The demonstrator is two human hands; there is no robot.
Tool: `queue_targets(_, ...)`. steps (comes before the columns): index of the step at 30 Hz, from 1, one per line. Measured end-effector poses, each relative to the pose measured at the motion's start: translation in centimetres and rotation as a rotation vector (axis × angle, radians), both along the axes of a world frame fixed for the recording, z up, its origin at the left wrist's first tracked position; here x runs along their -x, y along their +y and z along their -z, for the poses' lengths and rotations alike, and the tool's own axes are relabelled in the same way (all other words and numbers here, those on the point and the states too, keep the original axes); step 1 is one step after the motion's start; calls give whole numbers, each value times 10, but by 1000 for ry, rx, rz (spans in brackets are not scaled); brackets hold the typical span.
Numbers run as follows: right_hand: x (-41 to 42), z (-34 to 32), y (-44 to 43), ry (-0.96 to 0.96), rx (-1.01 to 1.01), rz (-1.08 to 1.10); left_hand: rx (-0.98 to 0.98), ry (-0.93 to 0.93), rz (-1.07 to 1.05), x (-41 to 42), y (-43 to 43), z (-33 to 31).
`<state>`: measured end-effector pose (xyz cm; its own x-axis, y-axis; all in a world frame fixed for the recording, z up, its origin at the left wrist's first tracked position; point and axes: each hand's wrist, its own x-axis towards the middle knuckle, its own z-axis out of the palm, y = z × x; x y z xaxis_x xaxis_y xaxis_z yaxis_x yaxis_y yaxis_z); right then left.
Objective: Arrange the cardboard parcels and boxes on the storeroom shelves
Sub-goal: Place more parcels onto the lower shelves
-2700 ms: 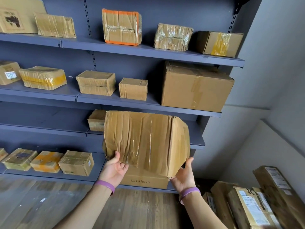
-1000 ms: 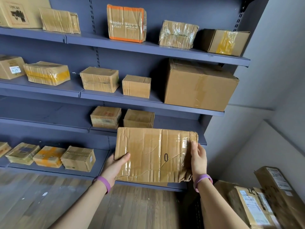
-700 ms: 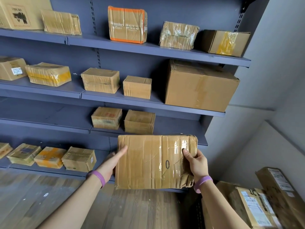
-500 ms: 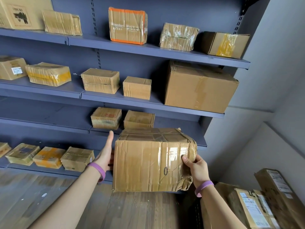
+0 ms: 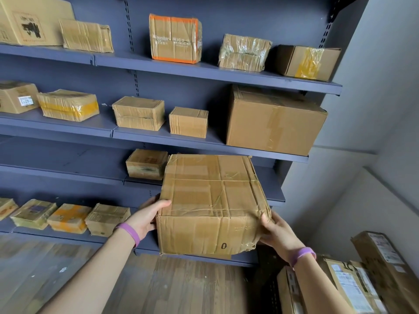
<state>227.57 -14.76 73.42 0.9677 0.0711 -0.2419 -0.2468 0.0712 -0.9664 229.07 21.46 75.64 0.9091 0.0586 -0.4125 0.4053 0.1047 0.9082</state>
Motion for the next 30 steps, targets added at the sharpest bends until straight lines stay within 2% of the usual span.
queue_targets(4,-3,-14,3,125,14,113,45,-16,5,8,0,4)
queue_targets(7,-3,-27,6,137,80,181,62,-55,5,14,6,8)
queue_targets(11,-13,-37,9,101,205,214,34,-86,67,21,10,14)
queue_targets(14,-20,-42,11,26,231,214,14,-91,106,25,11,18)
queue_targets(19,-19,-41,13,-113,408,193,-44,-95,196,29,7,22)
queue_targets(25,-16,-30,4,-117,502,188,-29,-54,98,25,-1,14)
queue_targets(30,-5,-21,2,-179,470,222,10,78,49,7,-4,-2)
